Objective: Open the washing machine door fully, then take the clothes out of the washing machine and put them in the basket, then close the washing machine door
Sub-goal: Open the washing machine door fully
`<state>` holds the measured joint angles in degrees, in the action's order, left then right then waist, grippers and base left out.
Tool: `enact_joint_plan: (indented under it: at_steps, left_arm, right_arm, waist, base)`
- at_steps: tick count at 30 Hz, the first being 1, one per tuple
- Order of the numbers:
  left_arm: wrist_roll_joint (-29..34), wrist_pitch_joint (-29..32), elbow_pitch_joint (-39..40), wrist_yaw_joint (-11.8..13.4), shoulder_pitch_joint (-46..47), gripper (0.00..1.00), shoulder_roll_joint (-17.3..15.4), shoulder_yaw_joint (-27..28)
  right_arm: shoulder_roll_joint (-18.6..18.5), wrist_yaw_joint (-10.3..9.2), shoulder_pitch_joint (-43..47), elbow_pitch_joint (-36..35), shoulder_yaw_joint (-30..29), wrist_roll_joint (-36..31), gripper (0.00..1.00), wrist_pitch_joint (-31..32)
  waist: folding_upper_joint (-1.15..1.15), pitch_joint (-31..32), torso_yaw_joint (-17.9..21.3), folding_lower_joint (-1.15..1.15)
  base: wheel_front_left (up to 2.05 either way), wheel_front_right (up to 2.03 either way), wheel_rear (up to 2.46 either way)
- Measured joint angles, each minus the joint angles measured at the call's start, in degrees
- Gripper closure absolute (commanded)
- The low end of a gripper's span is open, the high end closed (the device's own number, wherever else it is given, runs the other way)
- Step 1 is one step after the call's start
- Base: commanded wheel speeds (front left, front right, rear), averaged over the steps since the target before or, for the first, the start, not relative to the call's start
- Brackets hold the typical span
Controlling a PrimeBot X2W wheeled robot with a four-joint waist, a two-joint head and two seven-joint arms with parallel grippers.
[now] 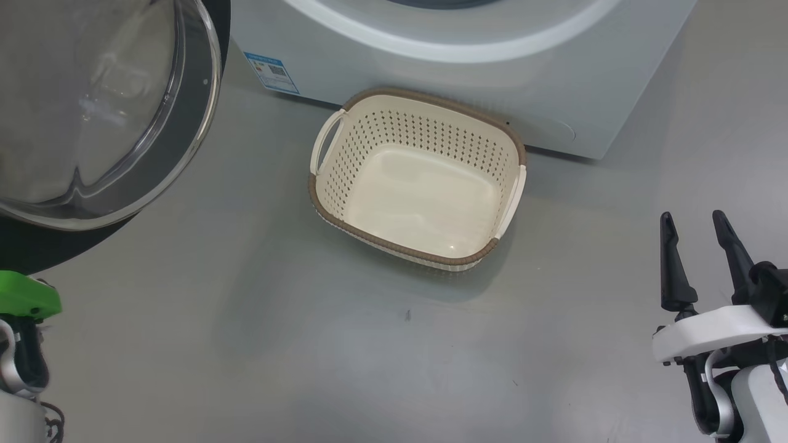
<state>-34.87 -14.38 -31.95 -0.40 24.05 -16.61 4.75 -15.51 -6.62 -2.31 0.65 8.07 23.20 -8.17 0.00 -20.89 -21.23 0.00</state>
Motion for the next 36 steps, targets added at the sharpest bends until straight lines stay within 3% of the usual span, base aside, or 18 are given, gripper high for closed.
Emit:
enact_joint_plan:
  at_steps: [17, 25, 36]
  left_arm:
    - [6.2, -0.1, 5.0, -2.5, -11.8, 1.0, 4.8, -8.3]
    - [7.5, -0.1, 8.2, -2.9, -17.8, 1.0, 8.8, -11.1]
    - [8.8, -0.1, 14.2, -2.3, -21.2, 1.0, 10.6, -11.7]
  right_arm:
    - [4.5, 1.01, 0.7, 5.2, 1.8, 2.5, 0.0, -2.8]
    - [5.9, 1.03, 2.2, 5.9, 2.2, 3.0, 0.0, -3.3]
    - [6.4, 1.44, 2.6, 4.9, 2.7, 3.0, 0.0, -3.8]
  waist:
    - [0.0, 11.1, 4.5, 0.0]
    - [0.0, 15.5, 9.1, 0.0]
    - [0.0, 18.7, 16.7, -0.01]
  base:
    - [0.0, 0.0, 0.0]
    - [0.0, 0.0, 0.0]
    - [0.0, 0.0, 0.0]
